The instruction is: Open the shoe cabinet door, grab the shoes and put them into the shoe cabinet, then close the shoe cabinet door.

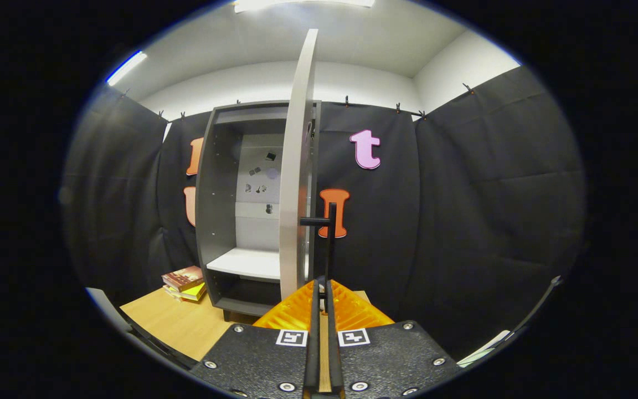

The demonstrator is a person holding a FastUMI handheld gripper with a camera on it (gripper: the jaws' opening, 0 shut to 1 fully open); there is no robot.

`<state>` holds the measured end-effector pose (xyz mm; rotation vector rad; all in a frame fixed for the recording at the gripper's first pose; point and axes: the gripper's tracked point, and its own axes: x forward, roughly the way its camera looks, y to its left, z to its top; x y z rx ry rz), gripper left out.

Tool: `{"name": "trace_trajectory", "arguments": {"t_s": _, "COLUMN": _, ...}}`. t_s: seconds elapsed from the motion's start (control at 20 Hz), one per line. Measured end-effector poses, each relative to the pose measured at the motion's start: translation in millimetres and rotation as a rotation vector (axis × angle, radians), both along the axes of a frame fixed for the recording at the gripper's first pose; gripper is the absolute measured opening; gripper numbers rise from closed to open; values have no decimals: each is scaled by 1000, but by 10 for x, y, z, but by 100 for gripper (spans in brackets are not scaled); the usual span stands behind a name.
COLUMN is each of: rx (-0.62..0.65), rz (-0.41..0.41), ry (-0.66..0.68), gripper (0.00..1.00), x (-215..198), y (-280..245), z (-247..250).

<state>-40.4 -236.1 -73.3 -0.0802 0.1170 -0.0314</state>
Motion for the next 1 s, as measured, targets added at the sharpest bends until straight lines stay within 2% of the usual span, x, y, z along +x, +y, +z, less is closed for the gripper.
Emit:
{"name": "trace_trajectory", "arguments": {"t_s": 0.25, "rx": 7, "rz": -28, "ry": 49, "gripper": 6, "x": -277, "y": 295, "z": -110}}
{"name": "trace_trajectory", "arguments": {"t_s": 0.6, "rx": 43, "rz": 9, "ry": 175, "gripper": 7, "x": -339, "y": 1322, "z": -665}}
{"name": "trace_trajectory", "arguments": {"t_s": 0.8, "rx": 68, "rz": 36, "ry": 321, "gripper": 16, "x": -225, "y": 1872, "z": -1401}}
{"name": "trace_trajectory", "arguments": {"t_s": 0.85, "rx": 75, "rz": 43, "ry": 355, "gripper": 23, "x": -206, "y": 1992, "z": -1600}}
{"name": "trace_trajectory", "arguments": {"t_s": 1.0, "rx": 71, "rz": 44, "ry": 456, "gripper": 31, "x": -184, "y": 2210, "z": -2118}}
